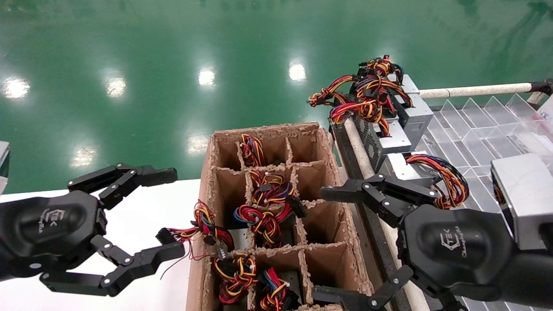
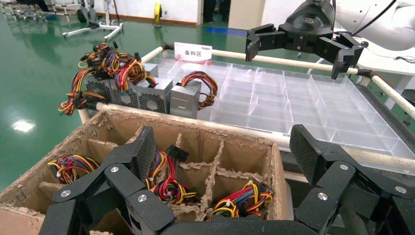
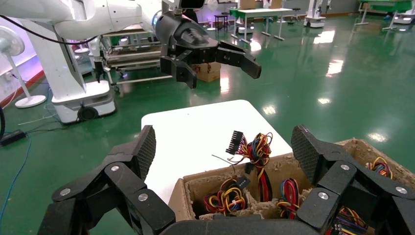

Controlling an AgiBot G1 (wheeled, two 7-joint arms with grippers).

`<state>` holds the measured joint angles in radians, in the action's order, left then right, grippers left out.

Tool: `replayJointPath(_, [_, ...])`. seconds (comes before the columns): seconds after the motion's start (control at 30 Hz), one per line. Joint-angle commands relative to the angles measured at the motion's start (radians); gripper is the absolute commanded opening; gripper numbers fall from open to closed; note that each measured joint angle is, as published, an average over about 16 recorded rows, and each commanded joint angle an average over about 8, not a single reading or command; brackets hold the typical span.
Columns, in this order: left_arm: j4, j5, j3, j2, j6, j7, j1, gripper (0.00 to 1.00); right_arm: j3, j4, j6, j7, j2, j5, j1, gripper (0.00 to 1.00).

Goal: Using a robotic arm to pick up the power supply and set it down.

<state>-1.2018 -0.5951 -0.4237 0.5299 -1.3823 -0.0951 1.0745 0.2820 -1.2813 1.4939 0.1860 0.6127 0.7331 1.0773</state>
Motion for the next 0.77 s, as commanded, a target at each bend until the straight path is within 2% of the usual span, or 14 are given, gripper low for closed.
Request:
replayJointPath(0.03, [0.0, 0.0, 0.0, 0.0, 0.0, 0.0, 0.0, 1.0, 0.0, 0.0, 0.0, 0.0, 0.0, 0.0, 0.0, 1.0])
replayJointPath(0.77, [0.0, 0.0, 0.0, 0.0, 0.0, 0.0, 0.0, 1.0, 0.001, 0.001, 0.0, 0.0, 0.0, 0.001, 0.001, 1.0])
